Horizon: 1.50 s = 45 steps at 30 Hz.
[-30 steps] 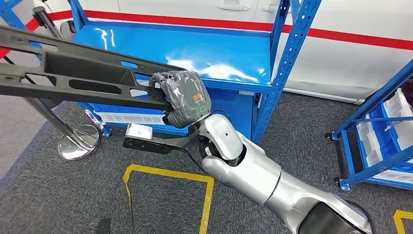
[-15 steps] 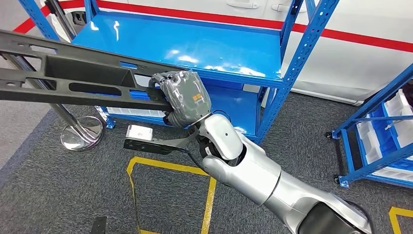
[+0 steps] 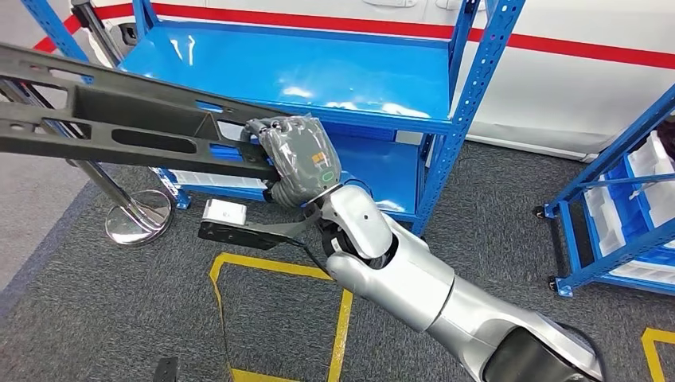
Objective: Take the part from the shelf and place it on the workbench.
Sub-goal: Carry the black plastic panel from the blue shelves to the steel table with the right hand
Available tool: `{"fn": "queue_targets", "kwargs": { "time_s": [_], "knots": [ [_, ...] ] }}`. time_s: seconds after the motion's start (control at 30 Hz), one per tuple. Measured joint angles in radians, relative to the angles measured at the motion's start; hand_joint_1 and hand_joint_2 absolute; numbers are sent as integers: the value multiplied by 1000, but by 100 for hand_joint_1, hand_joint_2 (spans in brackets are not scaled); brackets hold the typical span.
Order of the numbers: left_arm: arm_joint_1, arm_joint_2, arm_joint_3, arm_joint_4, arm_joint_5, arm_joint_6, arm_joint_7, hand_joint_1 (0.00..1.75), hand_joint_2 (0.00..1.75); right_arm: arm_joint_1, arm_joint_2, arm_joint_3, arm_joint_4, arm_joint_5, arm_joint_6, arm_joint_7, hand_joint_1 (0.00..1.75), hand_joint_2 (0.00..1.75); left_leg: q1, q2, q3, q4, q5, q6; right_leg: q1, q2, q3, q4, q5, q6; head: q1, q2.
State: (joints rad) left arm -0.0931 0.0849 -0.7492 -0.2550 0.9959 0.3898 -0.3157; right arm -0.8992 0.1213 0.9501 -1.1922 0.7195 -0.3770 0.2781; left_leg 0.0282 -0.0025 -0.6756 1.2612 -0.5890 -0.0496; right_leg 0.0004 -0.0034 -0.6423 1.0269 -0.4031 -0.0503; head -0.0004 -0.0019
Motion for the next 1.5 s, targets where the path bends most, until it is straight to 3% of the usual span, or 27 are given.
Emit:
{"fn": "queue_targets", "kwargs": {
  "time_s": [0.07,0.13,0.27,0.33,0.43,0.47,0.5,0.53,0.6,0.67,0.7,0.77,0.83,0.93,0.97,1.0,1.03,1.1,1.17,1.2,1.27,1.3,1.33,1.4,1.47,1.5],
  "knots": [
    [0,1,0,0,1,0,0,0,175,0,1,0,2,0,0,0,175,175,5,0,59,-107,47,-6,-4,1,-20,21,2,5,0,0],
    [-4,2,0,0,1,0,0,0,175,-1,3,0,2,0,0,0,175,175,3,-3,104,-199,75,-2,-3,2,-36,36,7,16,0,0],
    [-5,3,0,0,1,0,0,0,175,-2,5,0,3,-1,0,0,175,175,0,-5,94,-214,100,35,0,5,-46,33,24,44,1,0],
    [-5,2,0,0,1,2,0,0,175,-3,5,0,4,-2,0,0,175,175,3,-2,81,-219,120,52,-2,6,-65,72,-22,54,2,0],
    [-7,3,0,0,1,19,-8,0,175,-3,4,0,5,-13,1,0,175,175,2,0,52,-221,141,65,-4,6,-115,248,-147,61,3,0],
    [-6,3,0,0,2,26,-12,0,175,-3,4,0,6,-16,2,0,175,175,1,0,42,-221,148,65,-4,6,-121,294,-161,62,3,0],
    [-6,3,0,0,4,33,-16,0,175,-3,4,0,7,-19,3,0,175,175,1,1,32,-221,155,64,-4,6,-111,309,-155,61,3,0],
    [-6,4,1,0,6,37,-18,0,175,-3,3,0,8,-20,3,1,175,175,1,0,24,-220,162,62,-4,6,-84,288,-134,59,3,0],
    [-5,4,1,0,10,42,-20,0,175,-4,2,0,9,-19,1,3,175,175,1,-4,10,-220,174,55,-3,16,13,162,-99,48,3,0],
    [-6,5,1,0,11,47,-16,0,175,-6,2,0,9,-18,-1,3,175,175,2,-10,3,-221,186,43,1,32,87,47,-99,39,3,0],
    [-7,5,1,0,11,50,-13,0,175,-8,1,0,9,-18,-2,2,175,175,2,-12,1,-224,192,36,4,36,99,22,-105,38,3,0],
    [-7,8,2,1,12,55,-5,0,175,-10,-2,0,11,-19,-4,-5,175,175,4,-17,0,-232,204,22,4,27,99,7,-94,32,5,0],
    [-4,11,2,2,13,56,3,0,175,-14,0,0,16,-20,-13,-20,175,175,5,-15,-14,-208,179,12,-2,13,97,-8,-79,21,2,0],
    [-5,25,2,2,10,39,13,0,175,-29,8,0,36,-20,-35,-36,175,175,5,-8,-72,-47,78,2,-2,-9,88,-14,-68,10,-2,0],
    [-5,31,2,2,9,33,16,0,175,-32,10,0,42,-19,-40,-37,175,175,5,-8,-85,2,61,0,-1,-18,85,-12,-66,10,-2,0],
    [-4,35,2,2,8,27,17,0,175,-33,11,0,48,-17,-42,-37,175,175,5,-7,-83,21,62,-2,0,-26,83,-11,-66,10,-2,0],
    [-3,39,2,3,7,24,16,0,175,-33,11,0,52,-14,-42,-35,175,175,4,-5,-65,5,78,-2,0,-33,81,-8,-66,10,-2,0],
    [-1,44,2,3,5,18,9,0,175,-34,11,0,57,-6,-41,-29,175,175,2,17,12,-114,123,1,1,-47,76,0,-68,13,-2,0],
    [-3,50,2,3,1,12,-8,0,175,-35,10,0,56,1,-39,-20,175,175,-8,46,69,-214,142,14,6,-61,71,6,-70,19,-2,0],
    [-4,52,2,3,0,8,-19,0,175,-36,8,0,55,4,-37,-15,175,175,-14,52,76,-230,139,21,8,-68,69,6,-69,23,-2,0],
    [-4,55,2,3,-5,0,-43,0,175,-35,4,-1,49,12,-34,-6,175,175,-15,41,72,-239,144,37,11,-79,69,6,-67,30,-2,0],
    [-3,56,2,3,-7,-4,-54,0,175,-35,1,-1,46,15,-32,-2,175,175,-12,34,73,-245,147,44,10,-72,68,9,-72,36,-1,0],
    [-1,57,2,3,-8,-8,-65,0,175,-35,-2,-1,43,17,-30,1,175,175,-9,29,73,-251,152,51,8,-58,60,26,-87,41,0,0],
    [0,58,2,3,-8,-15,-82,0,175,-34,-8,-1,36,18,-28,4,175,175,-5,16,72,-258,158,61,3,-20,15,125,-146,49,1,0],
    [-1,60,2,3,-8,-21,-90,0,175,-30,-15,-2,32,19,-25,5,175,175,-5,-1,67,-257,161,64,-1,-5,-44,254,-196,53,2,0],
    [-1,60,2,3,-8,-22,-92,0,175,-27,-18,-2,31,19,-24,5,175,175,-5,-12,66,-257,162,65,-2,-4,-58,284,-197,54,1,0]
  ]
}}
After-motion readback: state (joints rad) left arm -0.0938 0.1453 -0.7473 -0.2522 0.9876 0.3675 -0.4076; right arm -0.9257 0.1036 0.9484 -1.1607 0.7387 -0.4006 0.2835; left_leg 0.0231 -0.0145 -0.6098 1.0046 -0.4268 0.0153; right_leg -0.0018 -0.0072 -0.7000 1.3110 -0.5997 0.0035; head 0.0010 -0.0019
